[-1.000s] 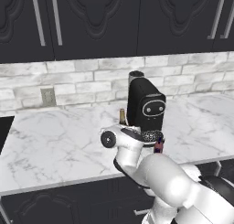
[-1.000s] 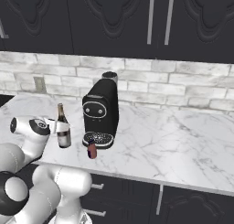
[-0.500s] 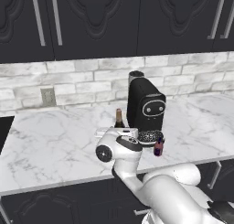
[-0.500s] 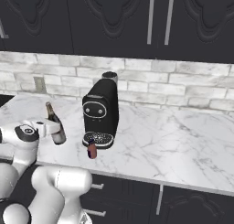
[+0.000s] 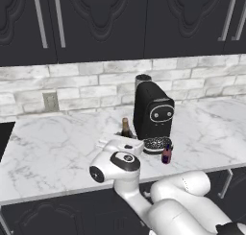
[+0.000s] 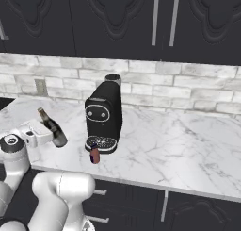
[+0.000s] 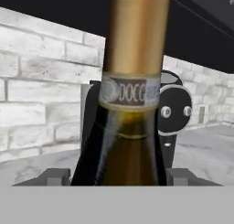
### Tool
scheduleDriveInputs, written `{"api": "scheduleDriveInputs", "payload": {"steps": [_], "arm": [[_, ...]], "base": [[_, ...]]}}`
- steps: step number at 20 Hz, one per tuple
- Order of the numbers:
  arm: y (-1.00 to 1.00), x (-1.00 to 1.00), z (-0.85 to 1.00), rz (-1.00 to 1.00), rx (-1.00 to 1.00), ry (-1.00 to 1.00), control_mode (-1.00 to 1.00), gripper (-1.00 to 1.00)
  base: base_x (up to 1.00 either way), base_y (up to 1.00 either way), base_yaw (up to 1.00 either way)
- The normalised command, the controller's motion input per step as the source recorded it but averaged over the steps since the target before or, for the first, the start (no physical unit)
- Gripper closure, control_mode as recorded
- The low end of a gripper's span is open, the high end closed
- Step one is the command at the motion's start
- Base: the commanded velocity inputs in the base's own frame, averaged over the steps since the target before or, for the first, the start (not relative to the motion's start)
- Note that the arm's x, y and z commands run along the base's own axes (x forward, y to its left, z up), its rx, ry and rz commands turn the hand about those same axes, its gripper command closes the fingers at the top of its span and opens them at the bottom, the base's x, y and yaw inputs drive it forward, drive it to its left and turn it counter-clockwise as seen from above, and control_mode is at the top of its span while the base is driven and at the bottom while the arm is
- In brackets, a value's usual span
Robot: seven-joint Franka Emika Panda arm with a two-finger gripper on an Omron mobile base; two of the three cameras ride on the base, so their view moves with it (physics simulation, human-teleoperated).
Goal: There is a wine glass and glass cup on the dining counter. Place the wine bottle next to the wine glass and the juice bottle next to the glass cup.
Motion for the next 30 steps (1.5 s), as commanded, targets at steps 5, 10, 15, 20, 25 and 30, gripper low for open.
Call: {"api": "scheduleDriveInputs", "payload": {"steps": [5,10,15,20,25,30], "arm": [[0.11,-0.36,0.33,-0.13,0.01,-0.06,-1.00,1.00],[0.03,-0.46,0.33,-0.09,0.00,-0.10,-1.00,1.00],[0.00,-0.48,0.21,-0.13,0.02,-0.04,-1.00,1.00],[-0.01,-0.38,0.15,-0.06,0.08,0.00,-1.00,1.00],[-0.05,-0.29,0.14,-0.01,0.11,0.00,-1.00,1.00],[0.00,-0.12,0.01,0.00,0.03,0.00,-1.00,1.00]], "base": [[0.00,0.00,0.00],[0.00,0.00,0.00],[0.00,0.00,0.00],[0.00,0.00,0.00],[0.00,0.00,0.00],[0.00,0.00,0.00]]}}
